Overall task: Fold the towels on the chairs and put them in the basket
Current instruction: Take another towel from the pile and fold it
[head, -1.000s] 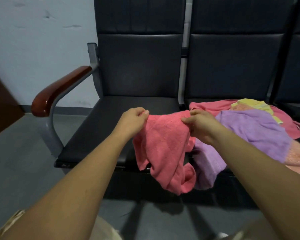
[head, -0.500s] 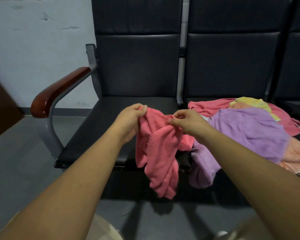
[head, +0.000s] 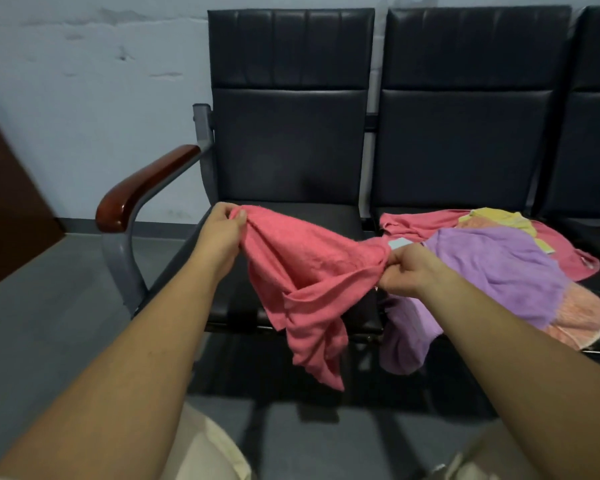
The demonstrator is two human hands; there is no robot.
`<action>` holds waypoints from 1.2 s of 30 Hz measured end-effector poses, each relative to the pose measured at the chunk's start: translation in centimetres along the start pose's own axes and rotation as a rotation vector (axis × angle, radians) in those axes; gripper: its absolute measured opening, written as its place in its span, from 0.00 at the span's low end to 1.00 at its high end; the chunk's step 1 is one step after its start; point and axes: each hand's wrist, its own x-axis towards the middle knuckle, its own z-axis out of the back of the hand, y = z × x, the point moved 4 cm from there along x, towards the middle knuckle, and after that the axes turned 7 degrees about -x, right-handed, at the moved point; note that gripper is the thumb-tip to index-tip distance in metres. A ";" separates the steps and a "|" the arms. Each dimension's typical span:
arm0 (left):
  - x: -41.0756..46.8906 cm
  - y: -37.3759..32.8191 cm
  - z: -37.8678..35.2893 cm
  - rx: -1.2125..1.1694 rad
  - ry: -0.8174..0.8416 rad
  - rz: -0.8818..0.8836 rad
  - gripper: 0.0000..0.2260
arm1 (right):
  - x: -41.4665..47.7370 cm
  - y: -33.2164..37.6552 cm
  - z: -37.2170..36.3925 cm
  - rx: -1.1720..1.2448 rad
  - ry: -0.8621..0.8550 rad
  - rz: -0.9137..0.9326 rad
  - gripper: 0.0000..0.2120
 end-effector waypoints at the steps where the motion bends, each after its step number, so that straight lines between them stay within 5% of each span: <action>1: -0.2 0.0 0.3 -0.039 0.018 -0.006 0.10 | -0.4 -0.2 -0.2 -0.033 0.031 -0.008 0.18; 7: -1.4 -0.8 -0.2 0.217 0.167 -0.130 0.16 | -0.4 -1.1 -1.3 -0.543 0.072 -0.064 0.09; 12: -1.7 -4.7 -0.5 0.805 0.055 -0.296 0.12 | -2.5 4.1 -3.5 -0.267 0.071 0.202 0.14; 19: 0.1 -15.5 -0.3 0.526 0.001 -0.361 0.09 | -7.8 14.1 -5.4 0.211 0.178 0.511 0.11; 26: -0.7 -20.7 -0.1 0.333 0.105 -0.314 0.09 | -9.6 17.7 -4.9 0.008 0.091 0.578 0.08; 29: -1.5 -20.3 0.2 0.460 0.100 -0.353 0.16 | -9.4 18.0 -4.0 -0.158 -0.005 0.653 0.11; 36: -0.8 -19.6 1.4 0.777 -0.099 -0.428 0.10 | -8.3 17.1 -2.7 -0.215 -0.025 0.700 0.06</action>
